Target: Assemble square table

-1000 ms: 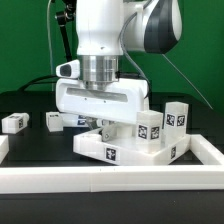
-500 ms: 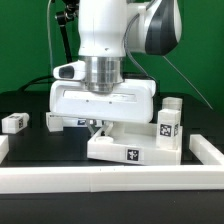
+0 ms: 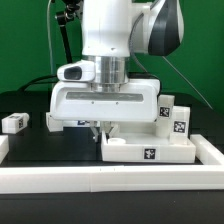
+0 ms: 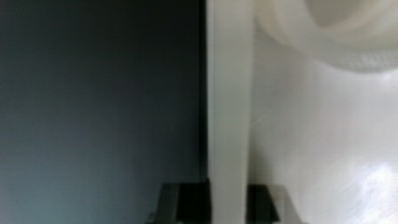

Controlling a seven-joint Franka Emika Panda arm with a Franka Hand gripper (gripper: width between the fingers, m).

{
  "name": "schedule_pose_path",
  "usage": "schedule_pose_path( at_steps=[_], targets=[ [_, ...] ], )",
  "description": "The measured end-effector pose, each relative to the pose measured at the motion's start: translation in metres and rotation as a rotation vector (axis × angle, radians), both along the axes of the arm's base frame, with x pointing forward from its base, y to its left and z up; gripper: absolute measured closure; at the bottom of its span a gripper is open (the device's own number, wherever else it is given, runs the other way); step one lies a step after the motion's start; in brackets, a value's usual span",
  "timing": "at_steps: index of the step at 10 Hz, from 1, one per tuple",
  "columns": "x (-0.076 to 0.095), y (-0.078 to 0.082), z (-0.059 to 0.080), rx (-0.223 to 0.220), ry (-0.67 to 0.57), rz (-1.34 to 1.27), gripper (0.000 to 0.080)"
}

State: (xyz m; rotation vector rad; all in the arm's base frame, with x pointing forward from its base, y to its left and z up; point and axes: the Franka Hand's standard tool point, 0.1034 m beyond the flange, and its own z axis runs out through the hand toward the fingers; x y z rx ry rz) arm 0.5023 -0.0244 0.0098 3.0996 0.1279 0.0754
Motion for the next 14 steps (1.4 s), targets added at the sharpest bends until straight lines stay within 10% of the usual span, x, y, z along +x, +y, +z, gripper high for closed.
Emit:
schedule_pose_path(
  at_steps=[14],
  targets=[
    [0.055, 0.005, 0.01, -0.139, 0.035, 1.066, 0.0751]
  ],
)
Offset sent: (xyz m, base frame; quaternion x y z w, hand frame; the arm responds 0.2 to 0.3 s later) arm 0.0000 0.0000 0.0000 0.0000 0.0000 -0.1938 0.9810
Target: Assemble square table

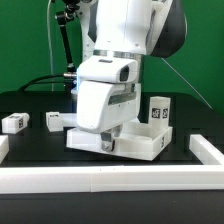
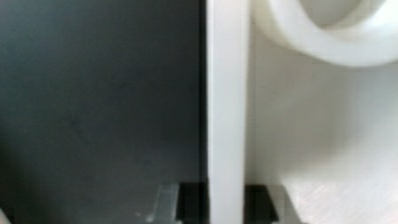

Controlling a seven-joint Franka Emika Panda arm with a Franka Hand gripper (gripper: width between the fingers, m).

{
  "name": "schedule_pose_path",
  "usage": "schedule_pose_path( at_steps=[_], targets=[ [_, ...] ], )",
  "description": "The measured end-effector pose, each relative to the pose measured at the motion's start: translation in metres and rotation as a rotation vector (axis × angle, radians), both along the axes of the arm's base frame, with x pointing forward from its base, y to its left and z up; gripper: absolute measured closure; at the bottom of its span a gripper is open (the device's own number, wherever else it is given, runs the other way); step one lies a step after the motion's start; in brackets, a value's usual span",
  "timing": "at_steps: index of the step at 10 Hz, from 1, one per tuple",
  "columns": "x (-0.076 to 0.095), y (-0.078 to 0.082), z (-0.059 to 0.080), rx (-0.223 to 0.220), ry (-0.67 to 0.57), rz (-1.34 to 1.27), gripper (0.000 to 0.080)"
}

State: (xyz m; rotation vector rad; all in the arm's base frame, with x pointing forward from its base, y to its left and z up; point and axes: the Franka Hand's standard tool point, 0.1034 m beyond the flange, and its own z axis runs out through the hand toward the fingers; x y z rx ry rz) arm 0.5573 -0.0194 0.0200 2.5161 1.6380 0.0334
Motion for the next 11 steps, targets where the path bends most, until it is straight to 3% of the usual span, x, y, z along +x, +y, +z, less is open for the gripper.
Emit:
schedule_pose_path(
  at_steps=[3, 6, 11],
  targets=[
    [0.002, 0.001, 0.0, -0.036, 0.015, 0.167, 0.075],
    [0.025, 0.027, 0.006, -0.082, 0.025, 0.403, 0.0751],
    [0.028, 0.029, 0.004, -0.082, 0.024, 0.409, 0.0751]
  ],
)
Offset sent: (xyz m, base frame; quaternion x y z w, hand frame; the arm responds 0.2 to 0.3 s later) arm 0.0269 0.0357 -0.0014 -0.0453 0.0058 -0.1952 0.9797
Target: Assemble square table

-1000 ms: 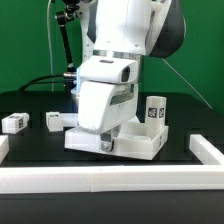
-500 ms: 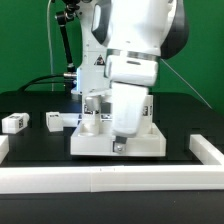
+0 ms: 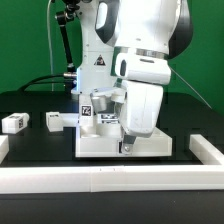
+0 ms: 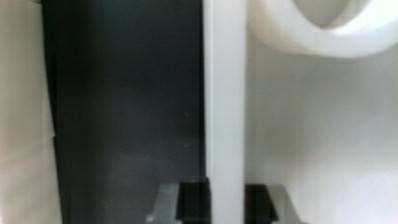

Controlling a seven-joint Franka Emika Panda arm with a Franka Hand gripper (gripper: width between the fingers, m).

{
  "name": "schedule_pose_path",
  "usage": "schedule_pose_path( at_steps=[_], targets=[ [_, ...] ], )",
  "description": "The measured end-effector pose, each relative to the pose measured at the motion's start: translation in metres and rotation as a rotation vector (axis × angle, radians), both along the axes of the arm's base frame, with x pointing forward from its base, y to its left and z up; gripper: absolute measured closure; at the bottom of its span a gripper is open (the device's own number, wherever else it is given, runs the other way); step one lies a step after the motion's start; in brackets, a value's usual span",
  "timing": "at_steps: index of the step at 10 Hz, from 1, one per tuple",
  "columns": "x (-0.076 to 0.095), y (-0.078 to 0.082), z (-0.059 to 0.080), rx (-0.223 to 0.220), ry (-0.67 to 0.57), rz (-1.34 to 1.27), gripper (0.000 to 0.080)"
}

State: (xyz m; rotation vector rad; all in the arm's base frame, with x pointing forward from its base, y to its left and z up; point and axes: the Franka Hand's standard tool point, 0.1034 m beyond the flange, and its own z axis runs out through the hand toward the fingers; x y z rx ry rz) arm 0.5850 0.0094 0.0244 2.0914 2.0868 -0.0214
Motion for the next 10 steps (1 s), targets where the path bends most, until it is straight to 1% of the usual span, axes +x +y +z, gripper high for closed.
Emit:
schedule_pose_path(
  at_steps=[1, 4, 6, 9, 10],
  targets=[
    [0.005, 0.007, -0.003, 0.002, 0.003, 0.003, 0.0751],
    [0.036, 0.028, 0.001, 0.001, 0.009, 0.002, 0.0751],
    [0.051, 0.041, 0.001, 0.008, 0.013, -0.051, 0.0751],
    [0.05, 0.05, -0.001, 0.001, 0.051, -0.111, 0.0751],
    [0.05, 0.047, -0.001, -0.002, 0.051, -0.111, 0.0751]
  ],
)
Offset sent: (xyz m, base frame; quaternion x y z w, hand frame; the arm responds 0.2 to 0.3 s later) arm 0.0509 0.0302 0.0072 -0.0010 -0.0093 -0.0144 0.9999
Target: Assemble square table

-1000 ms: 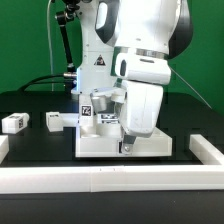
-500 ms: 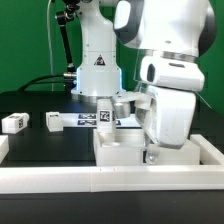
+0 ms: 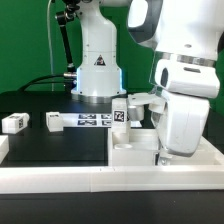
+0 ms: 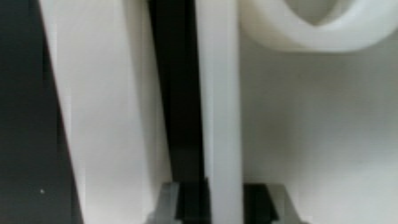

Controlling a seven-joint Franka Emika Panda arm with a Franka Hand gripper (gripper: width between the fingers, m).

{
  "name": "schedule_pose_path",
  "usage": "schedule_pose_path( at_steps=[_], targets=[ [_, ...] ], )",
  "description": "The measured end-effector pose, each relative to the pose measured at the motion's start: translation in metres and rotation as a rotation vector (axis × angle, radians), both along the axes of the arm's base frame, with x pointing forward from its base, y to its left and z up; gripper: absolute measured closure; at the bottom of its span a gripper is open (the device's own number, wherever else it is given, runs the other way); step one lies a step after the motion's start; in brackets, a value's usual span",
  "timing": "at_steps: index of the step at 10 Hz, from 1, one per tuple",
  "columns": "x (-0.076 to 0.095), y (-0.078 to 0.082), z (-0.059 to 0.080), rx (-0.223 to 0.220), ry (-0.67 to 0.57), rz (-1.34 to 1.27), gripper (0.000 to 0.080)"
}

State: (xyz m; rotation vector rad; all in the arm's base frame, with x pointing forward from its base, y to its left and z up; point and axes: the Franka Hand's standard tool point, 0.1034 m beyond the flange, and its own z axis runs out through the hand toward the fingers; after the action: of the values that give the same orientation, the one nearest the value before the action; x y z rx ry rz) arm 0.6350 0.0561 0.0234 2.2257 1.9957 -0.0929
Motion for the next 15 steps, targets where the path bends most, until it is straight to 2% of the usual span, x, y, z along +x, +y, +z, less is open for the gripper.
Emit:
schedule_pose_path(
  at_steps=[1, 3, 4, 5, 6, 7, 8, 9, 10, 12, 15],
  targets=[
    [-0.001, -0.001, 0.0, -0.001, 0.005, -0.003, 0.0751],
    [-0.012, -0.001, 0.0, -0.009, 0.045, -0.007, 0.0504],
    [-0.017, -0.008, 0.005, -0.017, 0.072, 0.012, 0.0504],
    [-0.019, -0.016, 0.014, -0.025, 0.088, 0.015, 0.032],
    [-0.016, -0.021, 0.025, -0.029, 0.08, 0.012, 0.0205],
    [-0.017, -0.028, 0.035, -0.03, 0.081, 0.018, 0.0205],
    [-0.022, -0.04, 0.049, -0.034, 0.095, 0.026, 0.0161],
    [-0.028, -0.051, 0.06, -0.034, 0.095, 0.021, 0.0152],
    [-0.034, -0.062, 0.065, -0.033, 0.095, 0.012, 0.0152],
    [-0.05, -0.078, 0.064, -0.026, 0.088, -0.022, 0.0151],
    [-0.05, -0.078, 0.063, -0.025, 0.079, -0.088, 0.0151]
  ],
)
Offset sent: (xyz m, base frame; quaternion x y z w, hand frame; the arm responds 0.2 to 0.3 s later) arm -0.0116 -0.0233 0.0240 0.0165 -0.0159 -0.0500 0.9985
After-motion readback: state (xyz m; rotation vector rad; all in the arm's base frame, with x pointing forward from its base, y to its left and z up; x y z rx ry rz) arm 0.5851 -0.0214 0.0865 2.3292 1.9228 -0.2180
